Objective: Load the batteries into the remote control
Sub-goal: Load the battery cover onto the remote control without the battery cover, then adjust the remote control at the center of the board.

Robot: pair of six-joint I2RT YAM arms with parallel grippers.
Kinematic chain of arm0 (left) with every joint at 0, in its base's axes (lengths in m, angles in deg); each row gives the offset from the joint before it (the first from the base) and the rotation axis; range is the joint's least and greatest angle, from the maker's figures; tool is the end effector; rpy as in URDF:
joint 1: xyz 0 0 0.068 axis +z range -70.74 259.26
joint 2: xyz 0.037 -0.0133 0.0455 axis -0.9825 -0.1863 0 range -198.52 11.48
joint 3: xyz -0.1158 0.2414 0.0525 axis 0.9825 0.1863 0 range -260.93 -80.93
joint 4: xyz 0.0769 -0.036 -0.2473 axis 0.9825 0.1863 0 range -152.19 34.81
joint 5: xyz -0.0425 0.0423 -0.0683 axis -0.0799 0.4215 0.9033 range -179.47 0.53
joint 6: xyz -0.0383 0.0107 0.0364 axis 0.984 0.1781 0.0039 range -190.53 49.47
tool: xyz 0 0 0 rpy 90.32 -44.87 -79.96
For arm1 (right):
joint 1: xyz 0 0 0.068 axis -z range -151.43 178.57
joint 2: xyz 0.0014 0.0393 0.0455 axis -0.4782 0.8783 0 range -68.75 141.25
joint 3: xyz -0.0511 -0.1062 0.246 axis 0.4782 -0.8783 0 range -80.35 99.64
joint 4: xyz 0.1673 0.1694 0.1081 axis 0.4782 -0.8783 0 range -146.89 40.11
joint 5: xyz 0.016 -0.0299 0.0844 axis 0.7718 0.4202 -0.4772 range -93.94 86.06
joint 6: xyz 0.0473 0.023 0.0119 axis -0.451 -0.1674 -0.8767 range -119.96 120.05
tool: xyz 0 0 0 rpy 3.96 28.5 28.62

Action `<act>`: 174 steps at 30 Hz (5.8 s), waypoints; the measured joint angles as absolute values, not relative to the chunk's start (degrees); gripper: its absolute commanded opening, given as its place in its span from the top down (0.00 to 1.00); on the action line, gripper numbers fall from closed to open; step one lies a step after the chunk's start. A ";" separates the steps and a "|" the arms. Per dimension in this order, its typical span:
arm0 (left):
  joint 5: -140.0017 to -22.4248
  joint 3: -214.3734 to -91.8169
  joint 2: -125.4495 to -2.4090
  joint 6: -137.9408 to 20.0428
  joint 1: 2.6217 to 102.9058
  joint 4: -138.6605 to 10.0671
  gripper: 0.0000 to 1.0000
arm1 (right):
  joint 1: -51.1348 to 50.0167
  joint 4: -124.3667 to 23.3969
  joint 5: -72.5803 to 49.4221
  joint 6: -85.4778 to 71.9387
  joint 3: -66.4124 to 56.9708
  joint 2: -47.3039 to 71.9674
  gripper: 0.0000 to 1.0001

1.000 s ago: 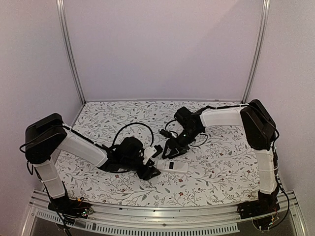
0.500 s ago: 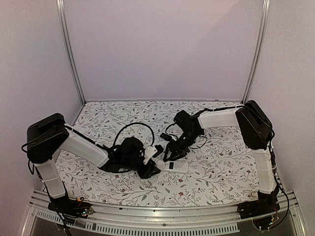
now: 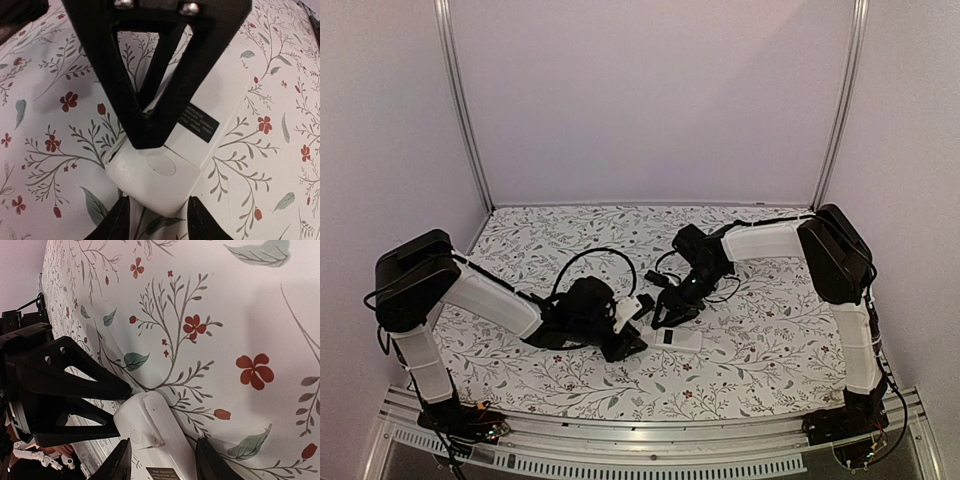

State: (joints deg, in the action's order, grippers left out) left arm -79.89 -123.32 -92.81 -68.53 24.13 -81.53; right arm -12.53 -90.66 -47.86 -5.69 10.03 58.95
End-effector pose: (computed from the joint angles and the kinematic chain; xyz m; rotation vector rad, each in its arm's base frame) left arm 0.1860 -0.2773 0.1077 1.1540 2.1099 -0.6820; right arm 0.3104 0.3033 0.1240 0.9602 -2.6254 -1.1494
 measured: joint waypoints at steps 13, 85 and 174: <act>-80.11 -124.67 -92.86 -68.86 24.13 -80.26 0.61 | -12.53 -90.79 -47.88 -5.10 10.06 58.95 0.56; -81.55 -130.77 -90.32 -63.15 25.55 -69.94 0.48 | -12.40 -93.66 -44.67 -3.81 11.30 59.06 0.52; -80.96 -141.24 -98.91 -47.94 24.98 -60.94 0.79 | -9.52 -85.66 -40.49 -22.09 -18.90 39.04 0.85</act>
State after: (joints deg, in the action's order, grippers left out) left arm -80.96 -141.24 -98.91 -47.94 24.98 -60.94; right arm -9.52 -85.66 -40.49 -22.09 -18.90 39.04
